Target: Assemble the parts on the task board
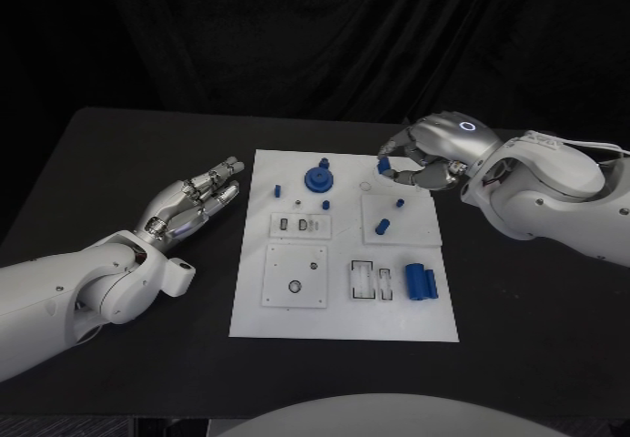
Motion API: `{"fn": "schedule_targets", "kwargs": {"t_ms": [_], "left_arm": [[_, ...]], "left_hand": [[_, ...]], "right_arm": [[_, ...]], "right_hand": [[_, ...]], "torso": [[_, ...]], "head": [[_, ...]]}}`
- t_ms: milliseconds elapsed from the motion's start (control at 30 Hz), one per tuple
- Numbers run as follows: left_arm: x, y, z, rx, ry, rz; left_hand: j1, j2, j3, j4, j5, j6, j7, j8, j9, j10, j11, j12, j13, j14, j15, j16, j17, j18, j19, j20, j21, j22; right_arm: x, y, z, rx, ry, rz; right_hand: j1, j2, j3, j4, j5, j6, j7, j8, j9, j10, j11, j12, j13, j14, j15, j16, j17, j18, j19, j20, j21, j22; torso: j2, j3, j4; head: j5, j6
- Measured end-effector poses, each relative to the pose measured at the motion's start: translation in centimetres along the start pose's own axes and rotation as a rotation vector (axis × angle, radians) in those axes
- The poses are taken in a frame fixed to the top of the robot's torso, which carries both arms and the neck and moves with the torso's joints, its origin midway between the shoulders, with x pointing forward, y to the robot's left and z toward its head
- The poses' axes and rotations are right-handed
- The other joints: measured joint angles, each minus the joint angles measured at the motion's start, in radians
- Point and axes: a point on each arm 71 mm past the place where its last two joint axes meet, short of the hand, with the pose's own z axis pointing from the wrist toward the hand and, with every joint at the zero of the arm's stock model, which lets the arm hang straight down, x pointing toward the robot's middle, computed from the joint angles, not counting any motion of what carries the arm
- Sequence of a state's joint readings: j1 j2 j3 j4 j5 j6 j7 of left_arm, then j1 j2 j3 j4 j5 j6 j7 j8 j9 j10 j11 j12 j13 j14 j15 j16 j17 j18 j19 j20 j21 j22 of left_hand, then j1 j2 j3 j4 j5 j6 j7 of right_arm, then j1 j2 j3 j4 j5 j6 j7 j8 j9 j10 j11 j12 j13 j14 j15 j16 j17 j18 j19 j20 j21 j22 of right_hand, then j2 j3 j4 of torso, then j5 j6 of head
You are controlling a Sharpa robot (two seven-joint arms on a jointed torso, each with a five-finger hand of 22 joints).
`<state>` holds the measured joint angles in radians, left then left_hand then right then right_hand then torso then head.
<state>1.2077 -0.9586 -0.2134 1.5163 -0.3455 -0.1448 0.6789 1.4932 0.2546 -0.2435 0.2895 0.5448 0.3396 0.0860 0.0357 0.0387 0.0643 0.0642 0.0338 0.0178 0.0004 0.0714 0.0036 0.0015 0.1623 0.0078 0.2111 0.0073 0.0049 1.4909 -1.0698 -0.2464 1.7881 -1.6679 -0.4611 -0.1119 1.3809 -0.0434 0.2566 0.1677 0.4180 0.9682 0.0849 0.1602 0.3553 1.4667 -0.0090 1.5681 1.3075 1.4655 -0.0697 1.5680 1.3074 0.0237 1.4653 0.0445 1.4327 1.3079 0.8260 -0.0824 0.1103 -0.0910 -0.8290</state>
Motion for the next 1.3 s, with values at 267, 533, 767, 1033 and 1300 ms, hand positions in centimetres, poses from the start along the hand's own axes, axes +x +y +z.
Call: {"fn": "schedule_targets", "kwargs": {"t_ms": [267, 533, 767, 1033, 1300], "left_arm": [[0.2, 0.0, 0.2, 0.002, 0.005, -0.002], [0.0, -0.1, -0.1, 0.000, 0.000, -0.001], [-0.1, -0.1, -0.2, -0.001, -0.002, -0.001], [0.0, -0.1, -0.1, 0.000, 0.001, -0.002], [0.1, -0.1, -0.1, 0.001, 0.002, -0.003]], "left_hand": [[0.000, 0.000, 0.000, 0.000, 0.000, 0.000, 0.000, 0.000, 0.000, 0.000, 0.000, 0.000, 0.000, 0.000, 0.000, 0.000, 0.000, 0.000, 0.000, 0.000, 0.000, 0.000], [0.000, 0.000, 0.000, 0.000, 0.000, 0.000, 0.000, 0.000, 0.000, 0.000, 0.000, 0.000, 0.000, 0.000, 0.000, 0.000, 0.000, 0.000, 0.000, 0.000, 0.000, 0.001], [0.000, 0.000, 0.000, 0.000, 0.000, 0.000, 0.000, 0.000, 0.000, 0.000, 0.000, 0.000, 0.000, 0.000, 0.000, 0.000, 0.000, 0.000, 0.000, 0.000, 0.000, 0.001], [0.000, 0.000, 0.000, 0.000, 0.000, 0.000, 0.000, 0.000, 0.000, 0.000, 0.000, 0.000, 0.000, 0.000, 0.000, 0.000, -0.001, 0.000, 0.000, 0.000, 0.000, 0.001], [0.000, 0.000, 0.000, 0.000, 0.000, 0.000, 0.000, 0.000, 0.000, 0.000, 0.000, 0.000, 0.000, 0.000, 0.000, 0.000, -0.001, 0.000, 0.000, 0.000, 0.000, 0.001]], "right_arm": [[1.1, 5.2, 2.4, -0.130, 0.044, 0.033], [4.5, 7.1, 3.3, -0.152, 0.135, 0.041], [6.4, 7.5, 3.7, -0.127, 0.162, 0.018], [7.3, 7.8, 3.8, -0.107, 0.165, -0.012], [7.5, 8.2, 4.1, -0.104, 0.160, -0.032]], "right_hand": [[-0.006, -0.006, -0.001, -0.001, 0.012, 0.005, 0.005, -0.002, 0.000, 0.000, 0.000, 0.000, 0.000, 0.000, 0.000, 0.000, 0.000, 0.000, 0.000, 0.000, 0.000, 0.000], [-0.012, -0.012, -0.004, -0.004, 0.017, 0.011, 0.011, 0.002, 0.000, 0.000, 0.000, 0.000, 0.000, 0.000, 0.000, 0.000, 0.000, 0.000, 0.000, 0.000, -0.005, 0.000], [-0.012, -0.012, -0.001, -0.012, 0.030, 0.012, 0.012, 0.003, 0.000, 0.000, 0.000, 0.000, 0.000, 0.000, 0.000, 0.000, 0.000, 0.000, 0.000, 0.000, -0.005, 0.000], [-0.019, -0.019, 0.001, -0.015, 0.030, 0.012, 0.012, 0.009, 0.000, 0.000, 0.000, 0.000, 0.000, 0.000, 0.000, 0.000, 0.000, 0.000, 0.000, 0.000, -0.005, 0.000], [-0.020, -0.020, 0.001, -0.015, 0.030, 0.012, 0.012, 0.009, 0.000, 0.000, 0.000, 0.000, 0.000, 0.000, 0.000, 0.000, 0.000, 0.000, 0.000, 0.000, -0.009, 0.000]], "torso": [[0.000, -0.0007, -0.0007], [0.000, -0.0003, -0.0017], [0.000, 0.0005, -0.0023], [0.001, 0.0015, -0.0012], [0.001, 0.0001, 0.0008]], "head": [[-0.004, -0.002], [0.000, -0.006], [0.001, -0.010], [-0.002, -0.012], [-0.002, -0.015]]}}
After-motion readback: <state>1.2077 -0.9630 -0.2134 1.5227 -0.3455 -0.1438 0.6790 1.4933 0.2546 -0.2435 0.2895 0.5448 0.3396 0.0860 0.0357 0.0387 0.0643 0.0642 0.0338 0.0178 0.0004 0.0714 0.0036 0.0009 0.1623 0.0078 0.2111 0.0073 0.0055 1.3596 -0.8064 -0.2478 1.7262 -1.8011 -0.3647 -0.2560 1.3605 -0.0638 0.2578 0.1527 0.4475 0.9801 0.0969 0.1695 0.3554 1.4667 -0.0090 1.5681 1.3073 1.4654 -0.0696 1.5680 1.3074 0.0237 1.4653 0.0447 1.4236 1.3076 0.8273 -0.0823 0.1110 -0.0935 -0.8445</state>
